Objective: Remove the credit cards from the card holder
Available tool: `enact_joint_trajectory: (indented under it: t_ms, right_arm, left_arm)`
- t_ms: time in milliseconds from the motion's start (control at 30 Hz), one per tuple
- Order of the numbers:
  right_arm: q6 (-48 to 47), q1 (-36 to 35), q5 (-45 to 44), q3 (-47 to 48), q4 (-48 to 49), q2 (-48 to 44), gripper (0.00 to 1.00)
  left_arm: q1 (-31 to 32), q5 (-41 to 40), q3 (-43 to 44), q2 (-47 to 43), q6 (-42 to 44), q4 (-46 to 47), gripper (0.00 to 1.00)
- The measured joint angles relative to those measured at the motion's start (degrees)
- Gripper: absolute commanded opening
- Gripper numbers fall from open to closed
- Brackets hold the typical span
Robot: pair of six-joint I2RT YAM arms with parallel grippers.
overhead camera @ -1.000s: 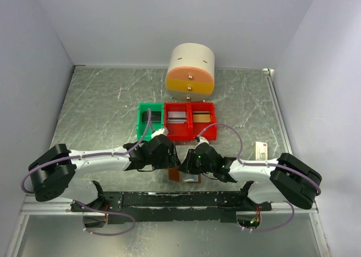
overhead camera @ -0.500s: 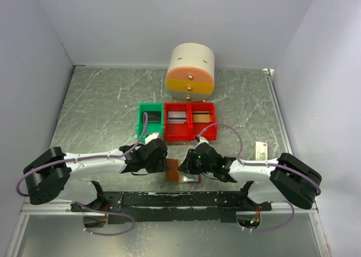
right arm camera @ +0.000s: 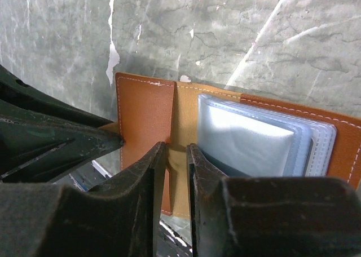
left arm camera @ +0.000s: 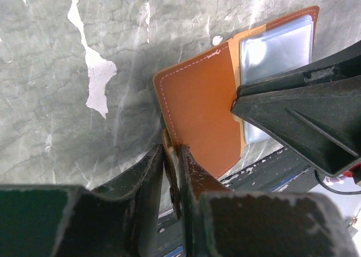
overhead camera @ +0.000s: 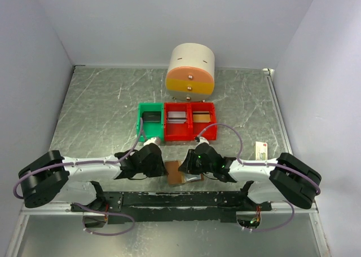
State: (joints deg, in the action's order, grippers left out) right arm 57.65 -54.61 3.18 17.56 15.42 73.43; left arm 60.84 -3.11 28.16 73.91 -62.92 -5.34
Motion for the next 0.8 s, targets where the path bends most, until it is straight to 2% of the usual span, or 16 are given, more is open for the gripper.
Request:
enact_joint_trajectory:
  t_ms: [200, 433, 567, 800]
  right_arm:
    - [-0.61, 0.00, -0.13, 0.00, -1.29, -1.33, 0.29]
    - [-4.50, -0.11, -4.07, 6.64, -15.28, -11.87, 0.43]
    - [-5.38, -0.11, -8.20, 9.99, -22.34, -17.09, 0.47]
    - [-3.41, -0.11, -10.93, 7.06, -29.83, -19.12, 0.50]
  left_arm:
    - [0.00, 0.17, -1.38, -2.54, -1.44, 0.81, 0.13]
    - [0.02, -1.84, -1.33, -5.68, -1.42, -1.03, 0.09]
    - [0.02, -2.05, -1.33, -5.92, -0.59, -1.42, 0.07]
    - [0.02, -2.05, -1.18, -5.66, 0.74, -1.44, 0.07]
